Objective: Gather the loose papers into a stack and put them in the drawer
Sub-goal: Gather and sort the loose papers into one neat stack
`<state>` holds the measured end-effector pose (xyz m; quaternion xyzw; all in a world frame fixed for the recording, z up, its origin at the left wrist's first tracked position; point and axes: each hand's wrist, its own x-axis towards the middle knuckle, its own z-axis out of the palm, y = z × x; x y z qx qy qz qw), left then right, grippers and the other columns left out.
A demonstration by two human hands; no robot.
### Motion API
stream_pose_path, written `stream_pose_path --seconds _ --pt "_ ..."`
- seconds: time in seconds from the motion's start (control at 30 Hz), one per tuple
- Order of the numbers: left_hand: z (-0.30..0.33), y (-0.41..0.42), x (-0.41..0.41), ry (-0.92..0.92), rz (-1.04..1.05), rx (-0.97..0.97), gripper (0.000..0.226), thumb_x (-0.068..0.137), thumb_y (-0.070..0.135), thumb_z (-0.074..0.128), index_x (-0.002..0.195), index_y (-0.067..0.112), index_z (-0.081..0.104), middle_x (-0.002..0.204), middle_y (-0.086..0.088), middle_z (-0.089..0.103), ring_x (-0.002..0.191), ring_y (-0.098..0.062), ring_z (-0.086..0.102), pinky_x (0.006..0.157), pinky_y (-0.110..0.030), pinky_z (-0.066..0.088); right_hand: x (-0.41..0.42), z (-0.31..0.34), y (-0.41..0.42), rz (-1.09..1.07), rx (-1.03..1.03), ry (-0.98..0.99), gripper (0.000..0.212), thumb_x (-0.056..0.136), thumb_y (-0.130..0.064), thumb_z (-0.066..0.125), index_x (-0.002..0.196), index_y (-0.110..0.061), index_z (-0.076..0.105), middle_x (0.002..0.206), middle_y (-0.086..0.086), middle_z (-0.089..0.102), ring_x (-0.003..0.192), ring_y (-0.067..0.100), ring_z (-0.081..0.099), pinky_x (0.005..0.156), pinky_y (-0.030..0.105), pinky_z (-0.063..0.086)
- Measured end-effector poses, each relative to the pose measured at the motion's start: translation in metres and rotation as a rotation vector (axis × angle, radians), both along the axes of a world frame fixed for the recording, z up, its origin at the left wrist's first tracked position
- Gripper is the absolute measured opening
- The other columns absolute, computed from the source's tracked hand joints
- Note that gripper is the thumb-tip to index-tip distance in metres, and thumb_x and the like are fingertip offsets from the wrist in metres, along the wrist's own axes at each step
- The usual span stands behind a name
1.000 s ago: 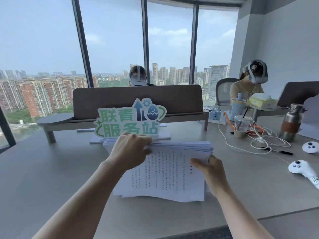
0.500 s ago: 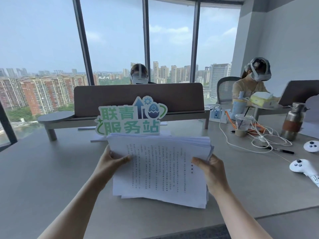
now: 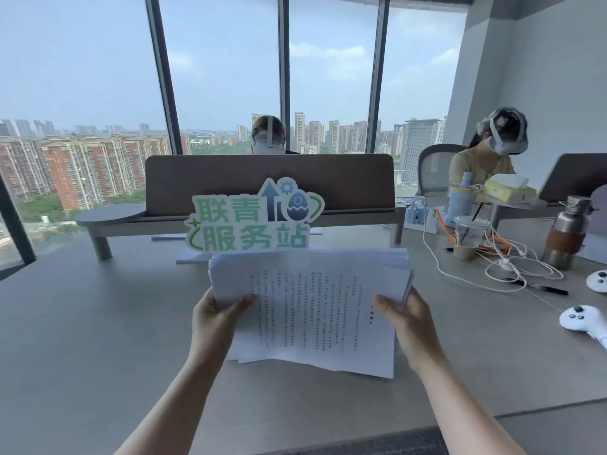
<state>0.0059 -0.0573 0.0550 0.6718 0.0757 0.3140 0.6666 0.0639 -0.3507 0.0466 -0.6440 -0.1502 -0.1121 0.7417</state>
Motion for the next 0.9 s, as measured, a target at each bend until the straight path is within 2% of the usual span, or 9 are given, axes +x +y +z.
stream_pose_path --seconds 0.13,0.27,0.43,0.5,0.6,0.7,0.73,0.8,0.9 --pt "-0.022 0.002 -0.003 0.063 -0.032 -0.020 0.023 0.076 0.003 0.077 0.093 0.016 0.067 0.080 0.004 0.074 0.072 -0.007 0.067 0.062 -0.021 0.052 -0.001 -0.018 -0.003 -0.004 0.018 0.036 0.018 0.084 0.002 0.070 0.097 -0.010 0.068 0.090 0.004 0.077 0.081 0.020 0.072 0.065 0.026 0.055" --pt "-0.032 0.005 -0.007 0.147 -0.106 -0.069 0.025 0.075 0.003 0.078 0.093 0.017 0.067 0.078 0.007 0.076 0.069 -0.004 0.069 0.056 -0.013 0.051 0.000 -0.023 -0.003 0.020 0.089 0.055 0.024 0.073 -0.019 0.069 0.096 -0.014 0.070 0.093 0.007 0.077 0.082 0.022 0.072 0.062 0.028 0.056" --pt "-0.027 0.002 -0.006 0.108 -0.068 -0.091 0.032 0.073 0.006 0.080 0.098 0.017 0.064 0.092 0.003 0.072 0.083 -0.010 0.067 0.068 -0.022 0.049 0.001 -0.027 0.008 0.017 0.164 0.010 0.039 0.078 -0.018 0.063 0.115 -0.009 0.063 0.105 0.006 0.074 0.095 0.017 0.070 0.076 0.024 0.056" --pt "-0.026 0.004 -0.006 0.123 -0.088 -0.093 0.038 0.069 0.015 0.084 0.101 0.018 0.063 0.093 0.004 0.072 0.085 -0.010 0.067 0.070 -0.023 0.049 0.002 -0.032 0.009 0.004 0.143 0.012 0.034 0.078 -0.023 0.064 0.110 -0.012 0.064 0.102 0.003 0.075 0.095 0.016 0.070 0.077 0.026 0.054" --pt "-0.029 0.002 -0.005 0.150 -0.095 -0.079 0.047 0.060 0.033 0.078 0.103 0.019 0.065 0.095 0.005 0.073 0.088 -0.009 0.067 0.072 -0.024 0.048 0.001 -0.043 0.013 -0.038 0.124 0.038 0.047 0.068 -0.046 0.075 0.106 -0.019 0.066 0.102 0.001 0.075 0.096 0.018 0.069 0.076 0.027 0.052" --pt "-0.024 -0.003 -0.004 0.104 -0.039 -0.055 0.036 0.061 0.028 0.078 0.094 0.016 0.069 0.088 0.004 0.074 0.083 -0.010 0.067 0.068 -0.023 0.046 0.000 -0.038 0.024 -0.165 0.072 -0.009 0.014 0.081 -0.027 0.073 0.093 -0.028 0.066 0.087 -0.016 0.074 0.083 -0.006 0.066 0.067 0.008 0.047" --pt "-0.022 -0.004 -0.002 0.086 -0.030 -0.069 0.032 0.063 0.022 0.082 0.092 0.016 0.069 0.085 0.004 0.073 0.078 -0.010 0.067 0.065 -0.023 0.047 0.000 -0.033 0.026 -0.207 0.075 -0.017 0.011 0.087 -0.019 0.072 0.088 -0.028 0.065 0.084 -0.019 0.072 0.080 -0.010 0.064 0.067 0.007 0.046" --pt "-0.018 -0.003 0.003 0.039 -0.008 -0.111 0.025 0.071 0.012 0.082 0.091 0.014 0.067 0.082 0.002 0.073 0.070 -0.007 0.067 0.059 -0.019 0.051 0.005 -0.027 0.027 -0.240 0.061 -0.002 0.002 0.089 -0.024 0.070 0.090 -0.024 0.068 0.091 -0.012 0.074 0.088 -0.001 0.068 0.077 0.018 0.050" --pt "-0.024 0.000 0.007 0.014 0.029 -0.122 0.023 0.075 0.010 0.079 0.094 0.013 0.066 0.083 0.002 0.072 0.064 0.002 0.067 0.055 -0.011 0.050 0.008 -0.031 0.028 -0.241 0.054 0.004 0.023 0.082 -0.035 0.071 0.098 -0.019 0.072 0.098 -0.003 0.077 0.097 0.015 0.071 0.085 0.034 0.053"
